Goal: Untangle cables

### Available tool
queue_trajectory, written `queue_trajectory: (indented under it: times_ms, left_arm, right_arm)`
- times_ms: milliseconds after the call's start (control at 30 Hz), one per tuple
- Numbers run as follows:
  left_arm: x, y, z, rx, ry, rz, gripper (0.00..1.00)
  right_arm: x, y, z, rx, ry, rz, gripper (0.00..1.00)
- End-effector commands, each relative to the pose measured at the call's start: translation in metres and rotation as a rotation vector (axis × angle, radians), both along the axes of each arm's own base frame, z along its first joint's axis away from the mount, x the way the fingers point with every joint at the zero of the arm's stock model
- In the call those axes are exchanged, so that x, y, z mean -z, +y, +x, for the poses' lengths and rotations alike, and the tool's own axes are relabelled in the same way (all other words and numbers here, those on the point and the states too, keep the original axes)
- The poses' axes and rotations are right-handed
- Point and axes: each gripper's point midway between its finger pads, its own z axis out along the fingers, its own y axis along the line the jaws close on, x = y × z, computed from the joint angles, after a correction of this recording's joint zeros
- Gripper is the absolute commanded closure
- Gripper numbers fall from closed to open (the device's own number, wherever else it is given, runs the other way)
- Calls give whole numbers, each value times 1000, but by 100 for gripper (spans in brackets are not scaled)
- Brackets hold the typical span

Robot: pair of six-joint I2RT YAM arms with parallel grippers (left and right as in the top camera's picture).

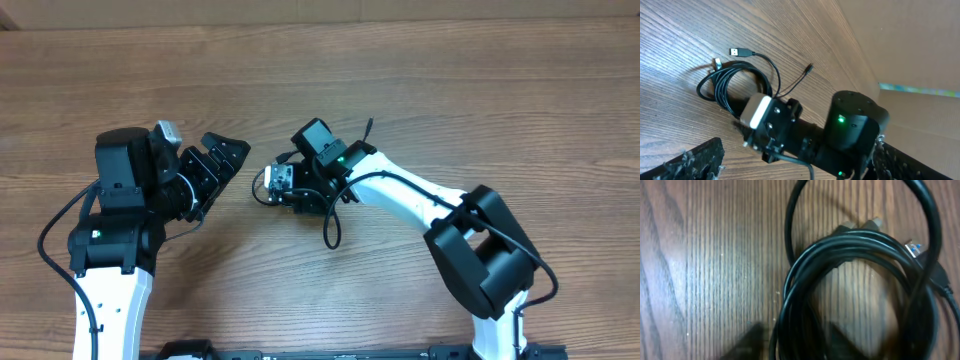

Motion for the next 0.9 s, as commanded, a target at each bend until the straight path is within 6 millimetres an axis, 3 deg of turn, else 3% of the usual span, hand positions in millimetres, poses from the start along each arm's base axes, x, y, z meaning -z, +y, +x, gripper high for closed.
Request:
queue_trajectory:
  times_ms: [0,133,200,267,367,700,867]
  left_arm:
    - [-8,2,3,-8,-22,1,5]
    - [-8,2,3,-7,-22,1,5]
    - [-8,2,2,-7,-22,0,5]
    - [-8,2,2,-7,-22,0,5]
    - [-8,1,2,-2,-22,-5,5]
    - [-8,1,2,-2,-24,0,4]
    - [-9,5,4,-11,-35,12,2]
  right_arm:
    - [9,4,-8,-16,44,19,74]
    - [16,3,-10,-10,66,12,75]
    - [17,3,-11,-10,71,7,56]
    - [18,3,-11,-10,70,8,55]
    - [17,3,-10,0,73,10,96]
    - [14,6,-6,75,94,28,96]
    - [-13,12,0,118,71,75,96]
